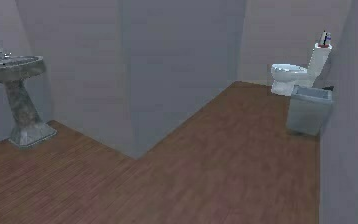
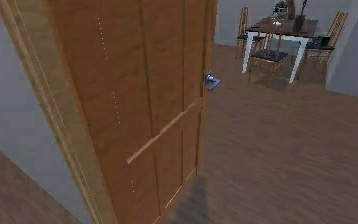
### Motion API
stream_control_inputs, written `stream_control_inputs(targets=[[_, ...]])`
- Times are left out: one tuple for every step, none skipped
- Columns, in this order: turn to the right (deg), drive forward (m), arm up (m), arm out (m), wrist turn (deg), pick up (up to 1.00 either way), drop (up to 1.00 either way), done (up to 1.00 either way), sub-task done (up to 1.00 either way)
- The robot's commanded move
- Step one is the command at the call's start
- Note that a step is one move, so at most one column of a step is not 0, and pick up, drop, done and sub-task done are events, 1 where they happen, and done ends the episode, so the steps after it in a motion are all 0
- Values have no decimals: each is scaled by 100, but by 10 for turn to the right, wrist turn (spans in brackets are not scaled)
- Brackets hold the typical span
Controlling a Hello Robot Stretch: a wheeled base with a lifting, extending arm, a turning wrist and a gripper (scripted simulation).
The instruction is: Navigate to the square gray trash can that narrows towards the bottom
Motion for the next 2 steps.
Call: stream_control_inputs(targets=[[210,0,0,0,0,0,0,0,0],[30,0,0,0,0,0,0,0,0]])
